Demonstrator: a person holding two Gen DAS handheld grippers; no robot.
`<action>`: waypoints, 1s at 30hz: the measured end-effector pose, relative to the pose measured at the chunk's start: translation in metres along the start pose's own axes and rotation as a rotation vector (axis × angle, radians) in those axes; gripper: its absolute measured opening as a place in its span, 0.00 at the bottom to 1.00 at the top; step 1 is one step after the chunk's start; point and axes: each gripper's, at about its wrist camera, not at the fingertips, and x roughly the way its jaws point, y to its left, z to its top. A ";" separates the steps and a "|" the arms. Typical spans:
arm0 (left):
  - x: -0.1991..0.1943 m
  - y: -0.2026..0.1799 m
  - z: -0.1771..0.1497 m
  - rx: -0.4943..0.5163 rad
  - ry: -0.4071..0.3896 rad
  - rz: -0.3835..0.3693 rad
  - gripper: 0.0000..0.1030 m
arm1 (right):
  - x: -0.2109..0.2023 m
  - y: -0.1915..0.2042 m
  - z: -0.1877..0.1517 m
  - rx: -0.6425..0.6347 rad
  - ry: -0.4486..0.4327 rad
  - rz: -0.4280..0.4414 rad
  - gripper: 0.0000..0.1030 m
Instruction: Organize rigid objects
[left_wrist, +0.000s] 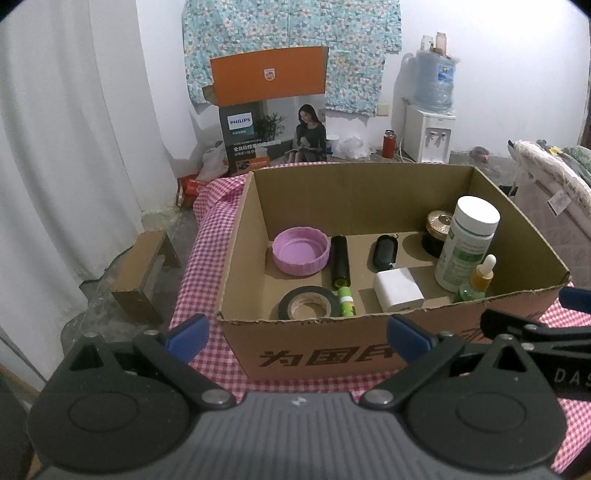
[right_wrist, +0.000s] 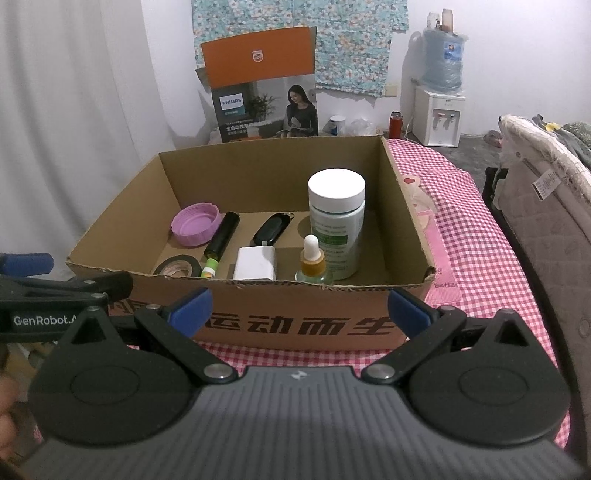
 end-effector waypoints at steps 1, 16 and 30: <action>0.000 0.000 0.000 0.000 0.001 -0.001 1.00 | 0.000 0.001 0.000 0.000 0.000 0.000 0.99; 0.000 0.001 0.000 -0.004 0.007 -0.005 1.00 | -0.002 0.000 0.000 -0.001 0.003 -0.005 0.99; 0.000 0.002 0.000 -0.003 0.008 -0.007 1.00 | -0.003 -0.001 0.000 0.002 0.002 -0.007 0.99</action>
